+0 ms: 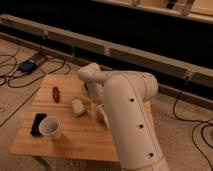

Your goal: Stand the bottle upright

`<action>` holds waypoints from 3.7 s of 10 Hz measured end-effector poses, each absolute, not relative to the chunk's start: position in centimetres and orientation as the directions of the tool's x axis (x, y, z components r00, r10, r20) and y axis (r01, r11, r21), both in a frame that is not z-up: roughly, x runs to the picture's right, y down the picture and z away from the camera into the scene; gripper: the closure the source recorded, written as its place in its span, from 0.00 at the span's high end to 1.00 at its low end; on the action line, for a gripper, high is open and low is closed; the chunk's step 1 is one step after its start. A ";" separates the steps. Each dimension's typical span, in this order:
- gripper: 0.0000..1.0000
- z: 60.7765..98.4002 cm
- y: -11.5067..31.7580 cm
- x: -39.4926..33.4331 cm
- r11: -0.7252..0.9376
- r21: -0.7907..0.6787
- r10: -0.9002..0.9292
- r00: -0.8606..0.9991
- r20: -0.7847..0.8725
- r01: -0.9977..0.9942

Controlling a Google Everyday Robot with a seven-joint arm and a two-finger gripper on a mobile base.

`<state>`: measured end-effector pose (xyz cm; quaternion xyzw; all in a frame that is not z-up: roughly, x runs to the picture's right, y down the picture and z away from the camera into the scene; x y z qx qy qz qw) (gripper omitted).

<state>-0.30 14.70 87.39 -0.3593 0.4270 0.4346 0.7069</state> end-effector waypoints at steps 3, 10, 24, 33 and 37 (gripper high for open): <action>0.80 87.7 14.9 -0.1 0.359 -0.143 0.294 0.257 -0.921 -0.922; 0.32 87.9 15.4 0.1 0.340 -0.156 0.274 0.256 -0.927 -0.928; 0.00 83.5 0.7 2.6 -0.006 -0.148 0.673 0.106 -0.732 -0.989; 0.00 80.1 -1.2 5.3 -0.147 -0.175 0.867 -0.042 -0.497 -0.974; 0.00 76.3 0.3 3.6 -0.102 -0.385 0.863 0.111 -0.493 -0.917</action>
